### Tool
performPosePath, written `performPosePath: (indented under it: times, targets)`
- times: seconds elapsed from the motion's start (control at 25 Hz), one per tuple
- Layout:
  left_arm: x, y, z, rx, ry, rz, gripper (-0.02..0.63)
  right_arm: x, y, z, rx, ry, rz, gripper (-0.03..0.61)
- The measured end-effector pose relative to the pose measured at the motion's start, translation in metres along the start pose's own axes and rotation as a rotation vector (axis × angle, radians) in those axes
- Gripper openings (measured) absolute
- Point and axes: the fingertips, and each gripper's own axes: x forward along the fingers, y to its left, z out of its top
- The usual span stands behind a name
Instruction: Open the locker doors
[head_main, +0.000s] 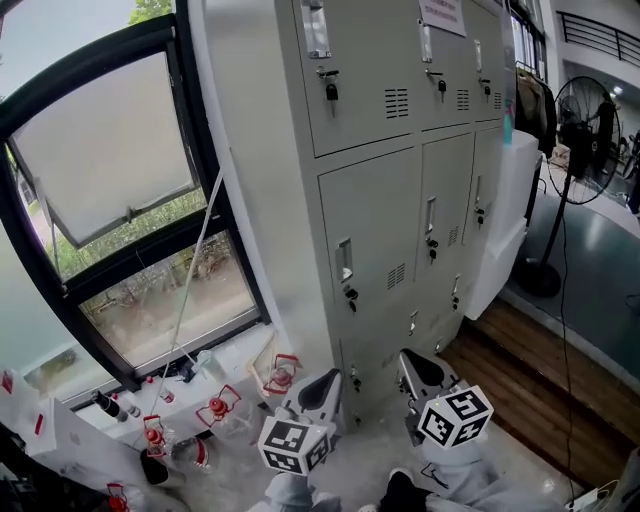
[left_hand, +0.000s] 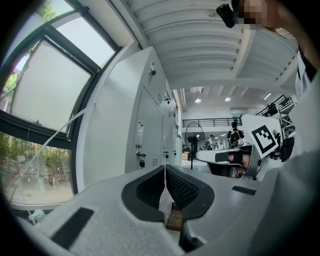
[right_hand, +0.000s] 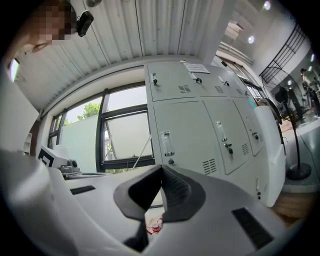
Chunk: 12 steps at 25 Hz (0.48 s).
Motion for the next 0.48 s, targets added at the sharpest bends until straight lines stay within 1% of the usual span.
performPosePath:
  times: [0.16,0.48]
  targets:
    - [0.013,0.014,0.023,0.013,-0.045,0.039,0.012,0.024,0.0,0.026,-0.026,-0.052,0.05,0.0]
    - [0.037,0.024,0.059,0.063,-0.11,0.084,0.012,0.05,-0.009,0.059,-0.049,-0.106,0.131,0.002]
